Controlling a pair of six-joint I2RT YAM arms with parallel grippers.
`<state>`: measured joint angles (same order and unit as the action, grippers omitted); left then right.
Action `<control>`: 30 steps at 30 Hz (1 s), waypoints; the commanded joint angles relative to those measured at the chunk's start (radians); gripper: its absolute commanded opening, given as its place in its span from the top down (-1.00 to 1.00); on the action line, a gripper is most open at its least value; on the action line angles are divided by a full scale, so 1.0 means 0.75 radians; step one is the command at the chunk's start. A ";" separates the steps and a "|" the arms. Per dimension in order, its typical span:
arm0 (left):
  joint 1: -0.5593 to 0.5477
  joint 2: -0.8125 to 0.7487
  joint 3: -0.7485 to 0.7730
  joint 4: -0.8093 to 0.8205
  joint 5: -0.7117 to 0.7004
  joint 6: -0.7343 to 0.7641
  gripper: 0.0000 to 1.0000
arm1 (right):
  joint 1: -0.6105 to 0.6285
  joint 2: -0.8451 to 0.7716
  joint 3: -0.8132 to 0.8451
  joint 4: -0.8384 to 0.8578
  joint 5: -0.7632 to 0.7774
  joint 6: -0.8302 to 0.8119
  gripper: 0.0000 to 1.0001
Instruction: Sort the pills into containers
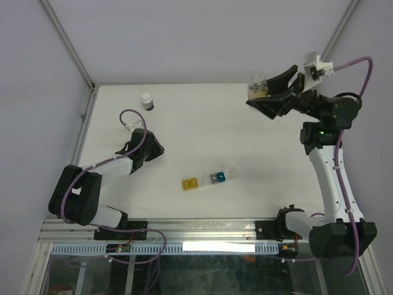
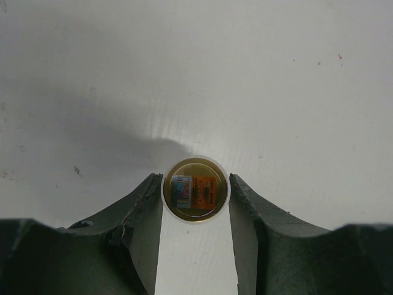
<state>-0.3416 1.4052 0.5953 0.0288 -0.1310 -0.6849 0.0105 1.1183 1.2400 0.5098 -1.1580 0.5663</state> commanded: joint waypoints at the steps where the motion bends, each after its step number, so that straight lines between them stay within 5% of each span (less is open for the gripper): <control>1: 0.035 0.022 0.080 -0.032 -0.075 -0.005 0.64 | 0.080 -0.044 -0.169 0.596 -0.061 0.317 1.00; 3: 0.048 0.067 0.077 -0.034 -0.091 -0.012 0.61 | -0.037 -0.035 -0.015 -0.124 0.154 -0.043 1.00; 4: 0.053 0.078 0.081 -0.036 -0.095 -0.009 0.55 | -0.039 -0.008 0.004 -0.159 0.114 -0.010 1.00; 6: 0.060 0.098 0.092 -0.043 -0.117 0.003 0.40 | 0.074 -0.007 -0.162 0.334 -0.123 0.199 1.00; 7: 0.063 0.108 0.100 -0.051 -0.130 0.007 0.29 | 0.139 -0.035 -0.242 0.357 -0.202 0.095 1.00; 10: 0.069 0.145 0.121 -0.061 -0.119 0.010 -0.09 | 0.147 -0.099 -0.197 -0.735 -0.052 -0.959 1.00; 14: 0.070 0.140 0.123 -0.065 -0.090 0.012 -0.32 | 0.128 -0.039 -0.261 -1.243 -0.122 -1.492 1.00; 20: 0.069 -0.057 0.074 -0.062 -0.010 0.086 -0.72 | 0.170 -0.036 -0.442 -1.436 0.062 -1.920 1.00; 24: 0.069 -0.286 -0.021 0.016 0.195 0.147 -0.77 | 0.266 0.033 -0.493 -1.577 0.243 -2.205 1.00; 30: 0.069 -0.671 -0.007 0.001 0.589 0.140 -0.98 | 0.388 0.123 -0.537 -1.581 0.517 -2.252 1.00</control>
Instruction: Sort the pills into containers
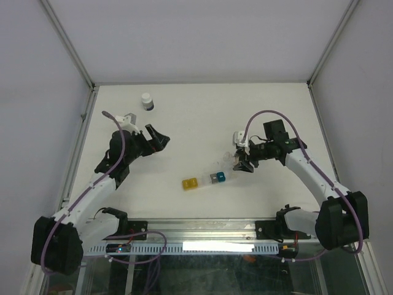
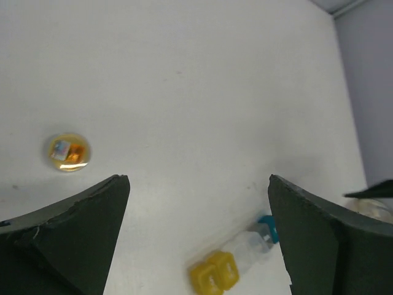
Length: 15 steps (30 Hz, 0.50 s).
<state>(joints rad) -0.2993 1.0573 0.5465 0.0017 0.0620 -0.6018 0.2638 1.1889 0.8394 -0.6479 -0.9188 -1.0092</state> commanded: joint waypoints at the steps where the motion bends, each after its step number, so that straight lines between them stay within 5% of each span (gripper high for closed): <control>1: 0.012 -0.265 0.124 -0.048 0.384 0.051 -0.98 | 0.061 0.039 -0.001 -0.042 0.241 -0.145 1.00; 6: 0.012 -0.376 0.394 -0.428 0.420 0.399 -0.98 | 0.106 0.067 -0.017 -0.053 0.386 -0.135 1.00; 15: 0.022 -0.342 0.272 -0.487 0.131 0.606 -0.98 | 0.194 0.086 -0.020 -0.139 0.603 -0.143 1.00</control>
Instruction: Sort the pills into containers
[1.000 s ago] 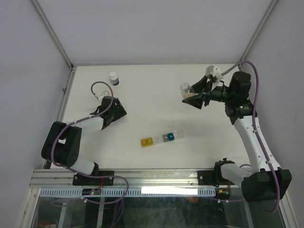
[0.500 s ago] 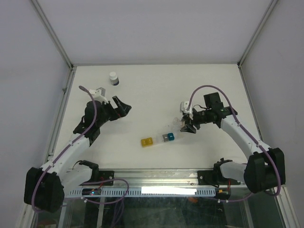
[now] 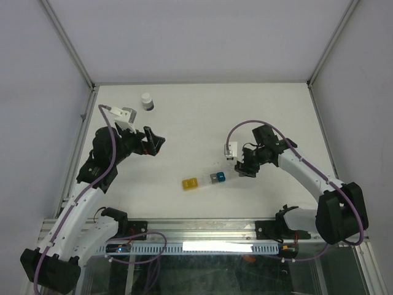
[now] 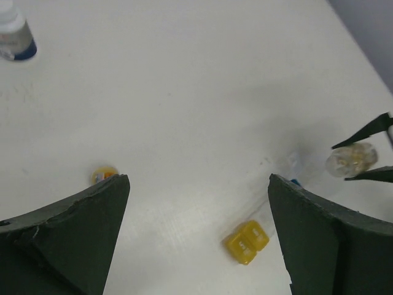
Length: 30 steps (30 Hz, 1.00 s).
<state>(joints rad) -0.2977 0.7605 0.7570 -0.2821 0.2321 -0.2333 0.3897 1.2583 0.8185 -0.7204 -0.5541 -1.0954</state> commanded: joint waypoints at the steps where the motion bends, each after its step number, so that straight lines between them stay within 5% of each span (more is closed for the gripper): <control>1: 0.020 0.047 -0.016 -0.098 -0.094 0.116 -0.98 | 0.031 -0.005 0.010 -0.057 0.134 -0.033 1.00; 30: 0.047 0.002 -0.046 -0.086 -0.079 0.115 -0.98 | 0.205 0.172 0.097 -0.166 0.387 0.024 1.00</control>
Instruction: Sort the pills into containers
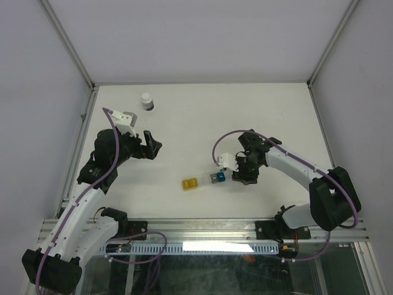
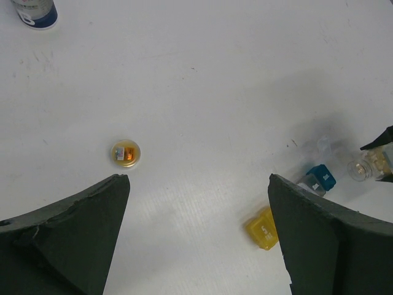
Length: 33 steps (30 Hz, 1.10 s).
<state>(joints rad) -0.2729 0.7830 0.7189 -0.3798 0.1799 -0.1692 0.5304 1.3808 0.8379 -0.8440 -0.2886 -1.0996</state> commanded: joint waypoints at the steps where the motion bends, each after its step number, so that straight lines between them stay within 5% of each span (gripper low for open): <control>1: 0.013 -0.027 0.005 0.044 -0.008 0.030 -0.98 | 0.020 0.011 0.074 -0.003 0.035 0.032 1.00; 33: 0.014 -0.029 0.002 0.046 0.009 0.033 -0.98 | 0.119 0.086 0.184 -0.098 0.215 0.076 1.00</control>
<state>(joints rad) -0.2729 0.7784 0.7189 -0.3798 0.1818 -0.1680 0.6113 1.4471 0.9318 -0.9070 -0.1593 -1.0397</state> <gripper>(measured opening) 0.990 0.545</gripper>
